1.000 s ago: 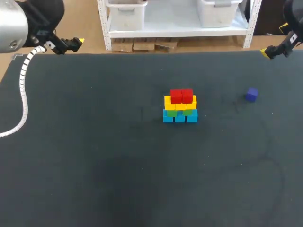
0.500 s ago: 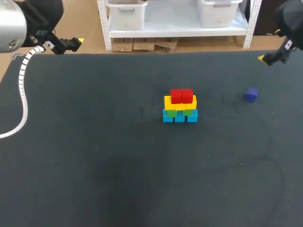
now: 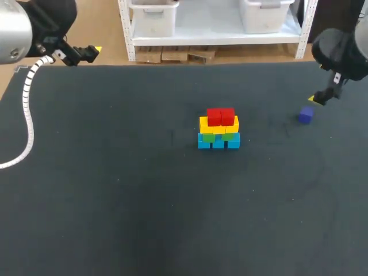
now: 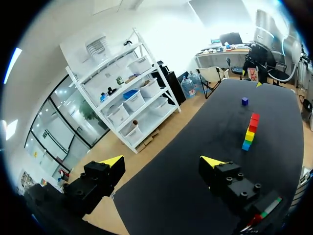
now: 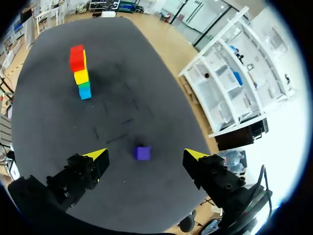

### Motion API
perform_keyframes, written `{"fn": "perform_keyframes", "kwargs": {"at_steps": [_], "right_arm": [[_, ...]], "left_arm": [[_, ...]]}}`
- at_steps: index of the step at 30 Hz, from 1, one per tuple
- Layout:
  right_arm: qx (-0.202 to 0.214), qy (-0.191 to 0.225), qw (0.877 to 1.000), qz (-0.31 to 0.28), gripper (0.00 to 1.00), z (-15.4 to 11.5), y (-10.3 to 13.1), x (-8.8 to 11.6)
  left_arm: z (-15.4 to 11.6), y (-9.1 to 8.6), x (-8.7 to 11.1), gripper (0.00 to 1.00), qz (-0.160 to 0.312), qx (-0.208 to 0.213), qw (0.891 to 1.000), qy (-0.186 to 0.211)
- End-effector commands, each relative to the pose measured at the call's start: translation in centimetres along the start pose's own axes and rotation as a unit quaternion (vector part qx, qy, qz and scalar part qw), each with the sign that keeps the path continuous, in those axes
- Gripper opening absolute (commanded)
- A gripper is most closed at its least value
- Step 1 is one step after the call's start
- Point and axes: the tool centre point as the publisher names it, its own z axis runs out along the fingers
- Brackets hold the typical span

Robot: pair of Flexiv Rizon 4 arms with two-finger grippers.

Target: Place the blue cubes, place green cubes on the blue cubes, place the yellow cubes on the green cubes, then place the red cubes on the yellow cubes, and place purple cube on the red cubes.

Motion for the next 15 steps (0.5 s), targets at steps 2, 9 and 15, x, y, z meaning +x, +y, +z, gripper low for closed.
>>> {"fn": "perform_keyframes", "kwargs": {"at_steps": [2,9,15], "right_arm": [[-0.165,-0.01,0.986,0.013,1.0,1.9,-0.4,-0.7],[-0.207,0.021,0.978,0.013,1.0,3.9,0.8,0.1],[-0.221,0.03,0.975,0.008,1.0,4.3,1.5,0.3]], "left_arm": [[0.1,0.1,0.0,1.0,0.0,0.002,1.0,-0.002],[0.1,0.1,0.0,1.0,0.0,0.002,1.0,-0.002],[0.1,0.1,0.0,1.0,0.0,0.002,1.0,-0.002]]}}
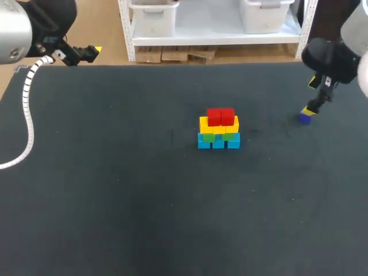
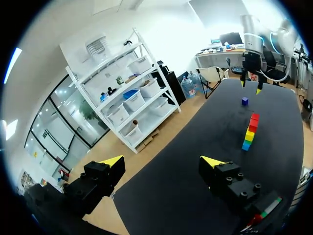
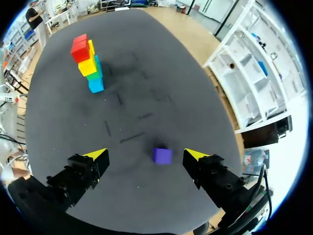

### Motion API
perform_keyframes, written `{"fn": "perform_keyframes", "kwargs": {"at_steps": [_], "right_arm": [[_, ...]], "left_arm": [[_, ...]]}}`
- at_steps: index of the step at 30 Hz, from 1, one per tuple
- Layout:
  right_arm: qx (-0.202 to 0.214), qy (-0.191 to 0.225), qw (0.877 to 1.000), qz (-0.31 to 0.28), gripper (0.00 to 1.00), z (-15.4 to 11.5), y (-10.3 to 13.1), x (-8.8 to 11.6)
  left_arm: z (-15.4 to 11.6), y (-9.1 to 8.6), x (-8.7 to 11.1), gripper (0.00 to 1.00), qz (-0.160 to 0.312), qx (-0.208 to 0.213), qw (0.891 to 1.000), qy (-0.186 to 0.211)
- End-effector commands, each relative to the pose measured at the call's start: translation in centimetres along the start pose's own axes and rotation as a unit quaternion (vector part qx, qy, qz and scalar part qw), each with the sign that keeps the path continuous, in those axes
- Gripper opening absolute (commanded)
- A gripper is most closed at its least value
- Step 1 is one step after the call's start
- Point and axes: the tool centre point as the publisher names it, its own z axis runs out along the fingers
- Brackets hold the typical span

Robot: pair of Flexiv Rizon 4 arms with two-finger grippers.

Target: Place the blue cubes, place green cubes on the blue cubes, place the yellow cubes on the green cubes, then place the red cubes on the yellow cubes, and place purple cube on the red cubes.

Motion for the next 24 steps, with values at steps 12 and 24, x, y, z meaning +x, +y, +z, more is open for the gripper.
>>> {"fn": "perform_keyframes", "kwargs": {"at_steps": [12,24], "right_arm": [[-0.112,0.034,0.993,-0.003,1.0,2.0,1.0,1.3],[-0.078,0.076,0.994,-0.01,1.0,2.7,1.2,2.4]], "left_arm": [[0.1,0.1,0.1,1.0,0.0,0.002,1.0,-0.002],[0.1,0.1,0.1,1.0,0.0,0.002,1.0,-0.002]]}}
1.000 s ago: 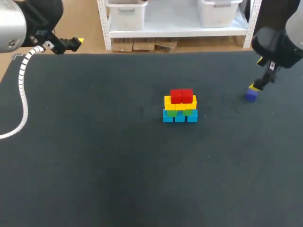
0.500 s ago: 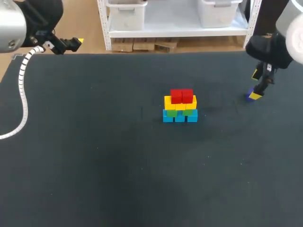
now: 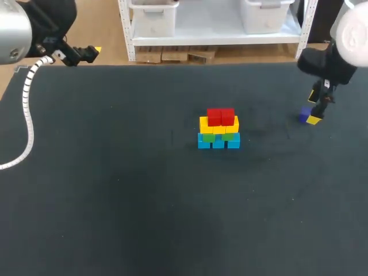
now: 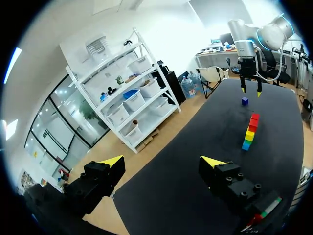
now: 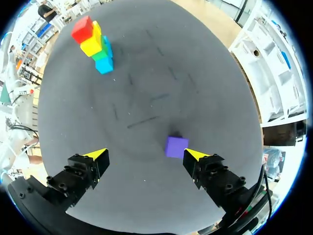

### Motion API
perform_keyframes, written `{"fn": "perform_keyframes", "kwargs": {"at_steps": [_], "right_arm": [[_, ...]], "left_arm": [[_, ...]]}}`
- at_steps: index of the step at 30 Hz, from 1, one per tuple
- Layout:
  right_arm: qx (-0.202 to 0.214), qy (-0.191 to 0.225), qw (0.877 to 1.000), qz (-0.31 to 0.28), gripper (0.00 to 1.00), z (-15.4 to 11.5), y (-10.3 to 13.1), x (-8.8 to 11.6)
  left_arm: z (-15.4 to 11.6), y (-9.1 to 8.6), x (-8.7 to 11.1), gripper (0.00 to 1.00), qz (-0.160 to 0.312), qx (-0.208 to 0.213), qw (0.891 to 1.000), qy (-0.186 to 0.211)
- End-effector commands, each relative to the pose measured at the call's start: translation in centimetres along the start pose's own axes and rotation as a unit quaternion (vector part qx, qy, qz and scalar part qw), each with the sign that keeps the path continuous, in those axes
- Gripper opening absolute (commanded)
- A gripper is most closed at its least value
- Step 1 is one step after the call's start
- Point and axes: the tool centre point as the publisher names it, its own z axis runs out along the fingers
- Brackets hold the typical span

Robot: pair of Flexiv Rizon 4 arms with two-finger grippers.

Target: Place the blue cubes, place green cubes on the blue cubes, place the yellow cubes on the green cubes, then place the red cubes on the yellow cubes, and place purple cube on the red cubes.

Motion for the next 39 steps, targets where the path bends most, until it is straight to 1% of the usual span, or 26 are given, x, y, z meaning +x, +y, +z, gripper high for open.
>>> {"fn": "perform_keyframes", "kwargs": {"at_steps": [1,5,12,22,30,36,37,38,39], "right_arm": [[0.015,0.003,1.0,0.002,1.0,0.3,0.9,-0.3],[0.015,0.009,1.0,0.003,1.0,1.0,0.8,-0.2],[0.017,0.018,0.999,0.026,1.0,2.1,-0.3,0.5],[0.027,0.013,0.998,0.048,1.0,2.5,-2.0,0.3],[0.034,0.021,0.997,0.068,1.0,3.6,-3.6,0.1],[0.034,0.019,0.996,0.075,1.0,3.8,-4.3,-0.4],[0.033,0.02,0.996,0.076,0.97,3.9,-4.4,-0.4],[0.033,0.021,0.996,0.077,0.92,3.9,-4.5,-0.3],[0.033,0.022,0.996,0.077,0.82,4.0,-4.6,-0.3]], "left_arm": [[0.1,0.1,0.1,1.0,0.001,0.002,1.0,-0.002],[0.1,0.1,0.1,1.0,0.001,0.002,1.0,-0.002],[0.1,0.1,0.1,1.0,0.001,0.002,1.0,-0.002],[0.1,0.1,0.1,1.0,0.001,0.002,1.0,-0.002],[0.1,0.1,0.1,1.0,0.001,0.002,1.0,-0.002],[0.1,0.1,0.1,1.0,0.001,0.002,1.0,-0.002],[0.1,0.1,0.1,1.0,0.001,0.002,1.0,-0.002],[0.1,0.1,0.1,1.0,0.001,0.002,1.0,-0.002],[0.1,0.1,0.1,1.0,0.001,0.002,1.0,-0.002]]}}
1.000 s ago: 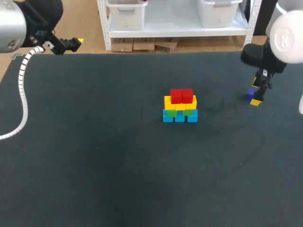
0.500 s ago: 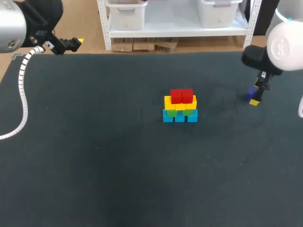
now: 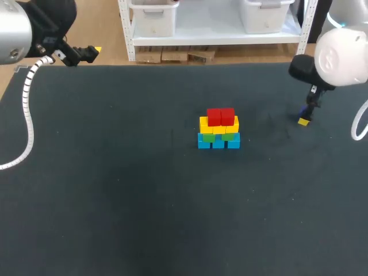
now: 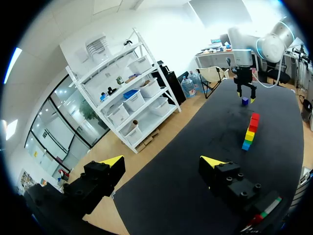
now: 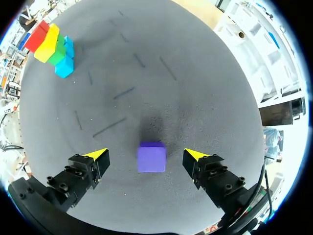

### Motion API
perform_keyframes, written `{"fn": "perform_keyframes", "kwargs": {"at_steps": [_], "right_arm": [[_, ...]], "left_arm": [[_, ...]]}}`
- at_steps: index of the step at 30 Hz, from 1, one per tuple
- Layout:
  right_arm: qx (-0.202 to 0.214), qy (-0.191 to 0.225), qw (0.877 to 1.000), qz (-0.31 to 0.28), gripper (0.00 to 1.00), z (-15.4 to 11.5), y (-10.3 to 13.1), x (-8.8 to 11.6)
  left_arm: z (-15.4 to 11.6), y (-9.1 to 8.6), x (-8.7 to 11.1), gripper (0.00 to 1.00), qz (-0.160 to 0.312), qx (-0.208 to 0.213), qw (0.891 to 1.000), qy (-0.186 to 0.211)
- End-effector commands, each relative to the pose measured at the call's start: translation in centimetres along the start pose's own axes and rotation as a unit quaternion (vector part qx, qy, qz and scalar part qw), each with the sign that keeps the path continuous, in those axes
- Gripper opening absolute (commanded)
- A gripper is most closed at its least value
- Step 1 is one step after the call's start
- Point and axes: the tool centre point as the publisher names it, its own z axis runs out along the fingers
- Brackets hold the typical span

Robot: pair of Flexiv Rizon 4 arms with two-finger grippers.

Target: Place the blue cubes, place green cubes on the blue cubes, place the yellow cubes on the green cubes, then place the red cubes on the yellow cubes, and place purple cube on the red cubes.

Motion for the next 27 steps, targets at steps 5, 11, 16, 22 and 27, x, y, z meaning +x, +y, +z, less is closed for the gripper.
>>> {"fn": "perform_keyframes", "kwargs": {"at_steps": [5,11,16,22,27], "right_arm": [[-0.013,0.009,1.0,0.002,0.36,0.4,-0.7,-0.1],[-0.019,0.011,1.0,0.003,0.08,0.5,-0.5,0.4],[-0.01,0.013,1.0,-0.01,0.0,-0.7,-0.1,0.6],[-0.001,0.001,0.999,-0.05,0.0,-4.1,0.9,0.0],[0.02,-0.019,0.994,-0.107,0.0,-8.9,2.1,-1.3]], "left_arm": [[0.1,0.1,0.0,1.0,0.001,0.002,1.0,-0.002],[0.1,0.1,0.0,1.0,0.001,0.002,1.0,-0.002],[0.1,0.1,0.0,1.0,0.001,0.002,1.0,-0.002],[0.1,0.1,0.0,1.0,0.001,0.002,1.0,-0.002],[0.1,0.1,0.0,1.0,0.001,0.002,1.0,-0.002]]}}
